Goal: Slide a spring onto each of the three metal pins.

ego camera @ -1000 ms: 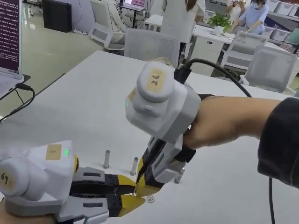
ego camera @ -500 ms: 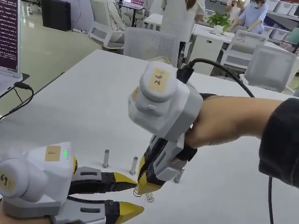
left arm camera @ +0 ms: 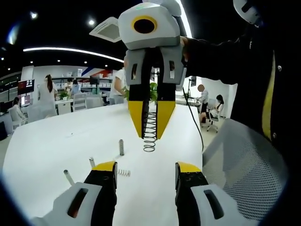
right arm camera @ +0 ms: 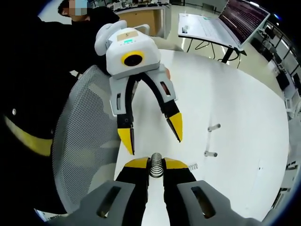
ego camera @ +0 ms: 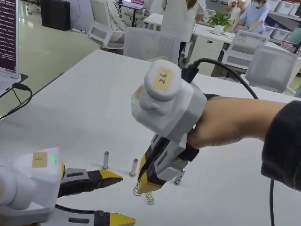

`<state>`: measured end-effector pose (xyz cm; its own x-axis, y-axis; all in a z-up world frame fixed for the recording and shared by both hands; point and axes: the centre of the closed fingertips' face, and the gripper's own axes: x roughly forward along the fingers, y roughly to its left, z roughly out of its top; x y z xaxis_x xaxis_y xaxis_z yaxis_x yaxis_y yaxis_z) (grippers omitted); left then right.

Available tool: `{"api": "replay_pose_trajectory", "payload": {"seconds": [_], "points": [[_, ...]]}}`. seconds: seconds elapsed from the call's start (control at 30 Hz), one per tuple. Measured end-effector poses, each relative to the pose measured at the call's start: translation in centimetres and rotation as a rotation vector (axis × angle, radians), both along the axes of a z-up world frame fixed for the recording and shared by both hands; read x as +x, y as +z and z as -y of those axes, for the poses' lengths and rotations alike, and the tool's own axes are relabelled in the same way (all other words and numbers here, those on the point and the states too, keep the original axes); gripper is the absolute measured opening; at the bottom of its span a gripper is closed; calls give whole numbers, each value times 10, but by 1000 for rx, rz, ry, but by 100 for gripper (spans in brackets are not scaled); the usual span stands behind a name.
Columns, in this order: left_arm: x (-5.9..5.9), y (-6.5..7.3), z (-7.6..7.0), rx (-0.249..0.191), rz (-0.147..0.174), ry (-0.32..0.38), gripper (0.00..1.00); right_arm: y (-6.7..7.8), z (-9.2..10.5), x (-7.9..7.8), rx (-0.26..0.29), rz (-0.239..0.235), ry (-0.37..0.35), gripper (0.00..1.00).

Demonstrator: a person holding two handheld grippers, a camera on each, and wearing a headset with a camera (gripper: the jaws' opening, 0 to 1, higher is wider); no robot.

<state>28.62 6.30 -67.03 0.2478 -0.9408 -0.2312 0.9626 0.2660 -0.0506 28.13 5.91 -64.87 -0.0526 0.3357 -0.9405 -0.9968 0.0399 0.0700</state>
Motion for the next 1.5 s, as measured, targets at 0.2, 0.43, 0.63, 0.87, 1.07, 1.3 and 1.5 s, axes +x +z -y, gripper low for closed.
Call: {"api": "replay_pose_trajectory", "payload": {"seconds": [0.2,0.43,0.63,0.87,1.07,1.3,1.5], "points": [[4,-1,-14,1,3,45,51,-1,1,1,-4,-1,-5,8],[5,-9,-31,20,-2,95,53,0,2,6,2,0,-16,8],[9,-12,-43,17,-2,140,55,-1,5,11,2,0,-25,8],[14,-11,-55,8,-1,192,57,-1,12,23,1,9,-49,8],[17,-11,-60,9,11,215,58,0,21,43,-4,29,-83,8],[18,-12,-61,24,23,219,60,-3,27,59,-12,41,-104,8],[18,-12,-61,24,23,221,61,-8,28,77,-21,58,-125,8]]}}
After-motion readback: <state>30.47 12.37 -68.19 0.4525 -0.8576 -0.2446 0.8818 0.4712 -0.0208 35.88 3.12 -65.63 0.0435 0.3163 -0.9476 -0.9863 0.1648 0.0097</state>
